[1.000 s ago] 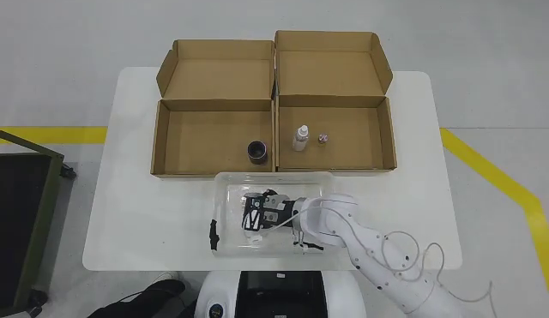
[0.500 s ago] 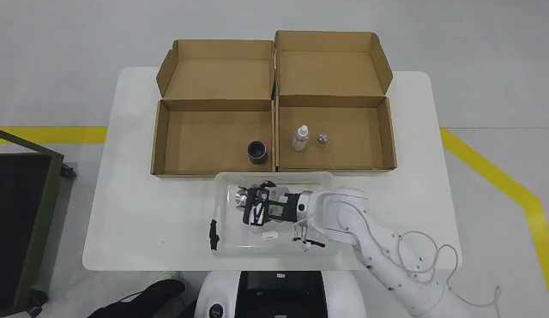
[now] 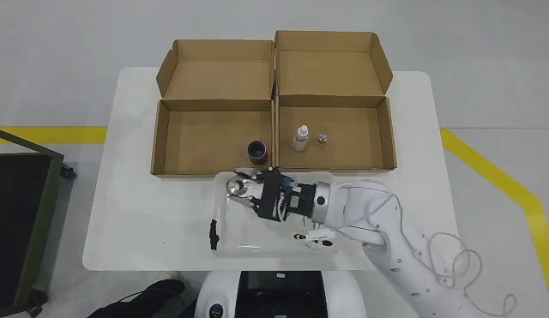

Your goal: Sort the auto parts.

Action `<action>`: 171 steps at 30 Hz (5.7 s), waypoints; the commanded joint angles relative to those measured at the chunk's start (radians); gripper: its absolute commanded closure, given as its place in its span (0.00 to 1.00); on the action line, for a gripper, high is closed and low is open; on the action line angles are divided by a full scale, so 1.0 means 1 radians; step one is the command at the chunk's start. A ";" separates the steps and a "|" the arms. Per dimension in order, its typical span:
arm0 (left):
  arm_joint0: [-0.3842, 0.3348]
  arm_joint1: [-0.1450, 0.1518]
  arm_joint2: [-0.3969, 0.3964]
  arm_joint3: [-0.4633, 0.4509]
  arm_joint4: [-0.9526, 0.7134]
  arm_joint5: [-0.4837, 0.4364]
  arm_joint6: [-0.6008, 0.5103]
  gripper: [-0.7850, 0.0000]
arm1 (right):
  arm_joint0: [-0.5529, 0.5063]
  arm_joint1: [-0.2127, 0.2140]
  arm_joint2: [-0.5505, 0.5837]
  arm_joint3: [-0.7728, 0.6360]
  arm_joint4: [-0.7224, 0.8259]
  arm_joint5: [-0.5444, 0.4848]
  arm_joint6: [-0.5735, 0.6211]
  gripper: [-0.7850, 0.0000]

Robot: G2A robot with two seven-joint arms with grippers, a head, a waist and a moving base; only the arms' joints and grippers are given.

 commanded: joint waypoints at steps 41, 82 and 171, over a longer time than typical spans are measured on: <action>0.000 0.000 0.000 0.000 0.000 0.000 0.000 0.00 | -0.002 0.017 0.075 0.016 0.051 0.027 0.005 1.00; 0.000 0.000 0.000 0.000 0.000 0.000 0.000 0.00 | 0.527 -0.205 -0.391 0.684 -0.015 0.221 0.064 1.00; 0.000 0.000 0.000 0.000 0.000 0.000 0.000 0.00 | -0.455 -0.035 0.673 -0.087 -0.276 0.205 -0.331 0.00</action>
